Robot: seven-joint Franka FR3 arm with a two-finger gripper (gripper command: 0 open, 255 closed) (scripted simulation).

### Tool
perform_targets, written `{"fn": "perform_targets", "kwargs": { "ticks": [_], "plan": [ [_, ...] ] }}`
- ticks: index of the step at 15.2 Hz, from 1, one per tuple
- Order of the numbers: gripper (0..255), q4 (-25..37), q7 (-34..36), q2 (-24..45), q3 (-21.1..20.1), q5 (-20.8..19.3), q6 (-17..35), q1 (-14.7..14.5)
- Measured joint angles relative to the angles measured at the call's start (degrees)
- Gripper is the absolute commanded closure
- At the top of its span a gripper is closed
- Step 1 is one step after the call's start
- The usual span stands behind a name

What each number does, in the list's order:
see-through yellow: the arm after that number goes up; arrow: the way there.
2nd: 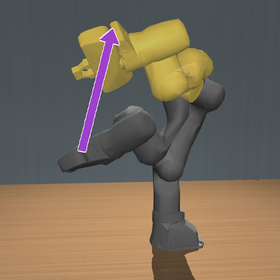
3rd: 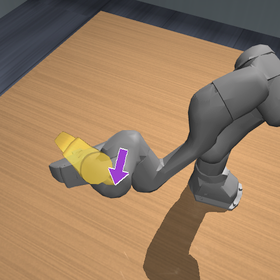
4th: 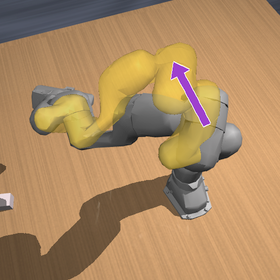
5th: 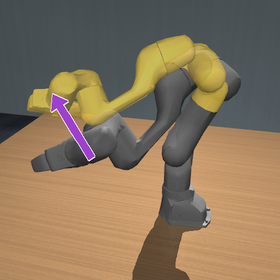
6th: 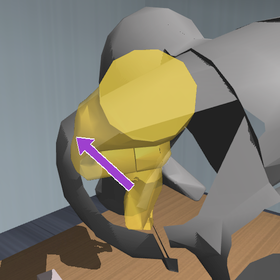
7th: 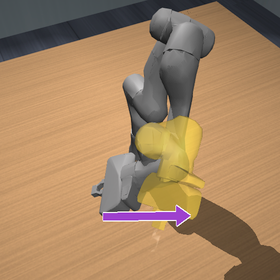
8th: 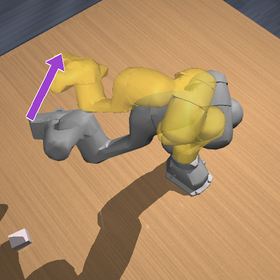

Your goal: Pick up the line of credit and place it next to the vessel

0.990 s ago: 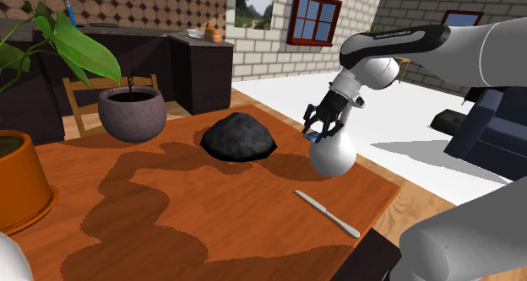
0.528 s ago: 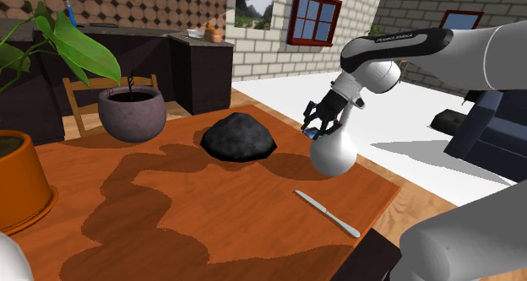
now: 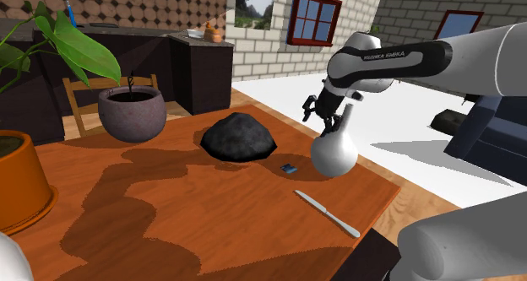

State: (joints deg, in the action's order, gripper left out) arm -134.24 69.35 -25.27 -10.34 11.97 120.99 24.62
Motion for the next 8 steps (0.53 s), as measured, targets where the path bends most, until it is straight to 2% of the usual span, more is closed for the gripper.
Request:
{"fn": "perform_targets", "kwargs": {
  "ticks": [2, 8],
  "plan": [
    [0, -1.06, 0.90, 0.26, -0.84, -1.16, 1.94, 0.36],
    [0, -3.01, 1.39, 1.84, -1.67, -1.43, 5.73, 0.38]
  ]
}}
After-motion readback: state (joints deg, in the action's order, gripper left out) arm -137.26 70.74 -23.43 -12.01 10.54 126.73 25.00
